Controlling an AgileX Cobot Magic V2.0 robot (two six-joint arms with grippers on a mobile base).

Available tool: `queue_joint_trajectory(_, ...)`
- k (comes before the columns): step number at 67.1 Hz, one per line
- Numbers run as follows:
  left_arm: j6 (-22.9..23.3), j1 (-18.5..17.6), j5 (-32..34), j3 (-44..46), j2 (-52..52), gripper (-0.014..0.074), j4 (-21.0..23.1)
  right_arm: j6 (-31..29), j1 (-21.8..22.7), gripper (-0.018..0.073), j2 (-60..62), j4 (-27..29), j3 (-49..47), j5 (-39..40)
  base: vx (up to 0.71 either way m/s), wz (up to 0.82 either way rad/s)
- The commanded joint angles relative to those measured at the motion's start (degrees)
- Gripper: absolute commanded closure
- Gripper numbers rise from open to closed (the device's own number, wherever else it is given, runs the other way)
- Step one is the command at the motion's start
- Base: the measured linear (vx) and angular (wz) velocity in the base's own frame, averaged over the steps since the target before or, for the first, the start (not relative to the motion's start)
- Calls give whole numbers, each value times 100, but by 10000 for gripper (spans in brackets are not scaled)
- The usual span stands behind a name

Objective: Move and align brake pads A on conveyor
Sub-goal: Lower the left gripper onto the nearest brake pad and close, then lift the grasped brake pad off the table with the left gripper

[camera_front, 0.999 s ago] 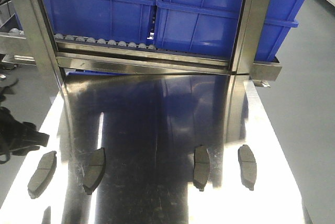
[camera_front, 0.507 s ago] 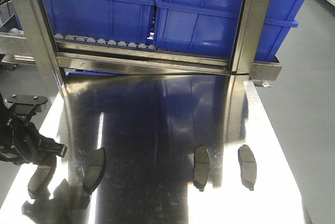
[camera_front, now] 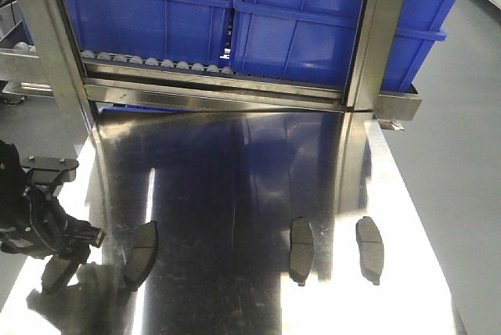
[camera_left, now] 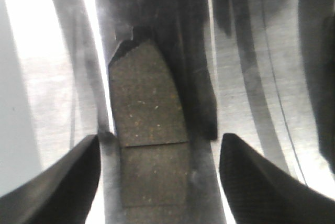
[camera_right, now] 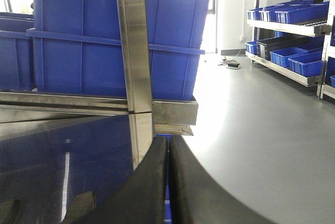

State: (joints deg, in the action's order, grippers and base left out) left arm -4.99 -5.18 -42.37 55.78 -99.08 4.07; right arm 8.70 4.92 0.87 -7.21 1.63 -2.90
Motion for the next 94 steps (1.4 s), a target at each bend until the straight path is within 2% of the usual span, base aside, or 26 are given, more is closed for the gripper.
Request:
queue_joint_trajectory(1, 48, 5, 54, 167, 78, 113, 72, -51, 29, 571, 43, -47, 64, 418, 0, 0)
queue_joint_trajectory(16, 138, 5, 79, 167, -17, 123, 63, -51, 29, 571, 43, -47, 64, 418, 0, 0)
queue_joint_trajectory(27, 138, 5, 59, 167, -17, 197, 59, -51, 29, 571, 43, -47, 64, 418, 0, 0)
queue_joint_trajectory(36, 138, 5, 41, 167, -17, 311, 59, -51, 29, 571, 43, -47, 64, 418, 0, 0)
queue_joint_trajectory(51, 138, 5, 79, 167, 26, 606, 56, -51, 29, 571, 43, -47, 64, 418, 0, 0)
queue_joint_trajectory(62, 146, 5, 130, 167, 335, 603, 56, -51, 29, 571, 43, -47, 64, 418, 0, 0)
queue_joint_trajectory(77, 308, 5, 432, 167, 1323, 604, 69, -51, 29, 571, 43, -47, 64, 418, 0, 0)
queue_joint_trajectory(94, 301, 5, 1205, -392, 2849, 603, 74, -51, 29, 571, 43, -47, 64, 418, 0, 0)
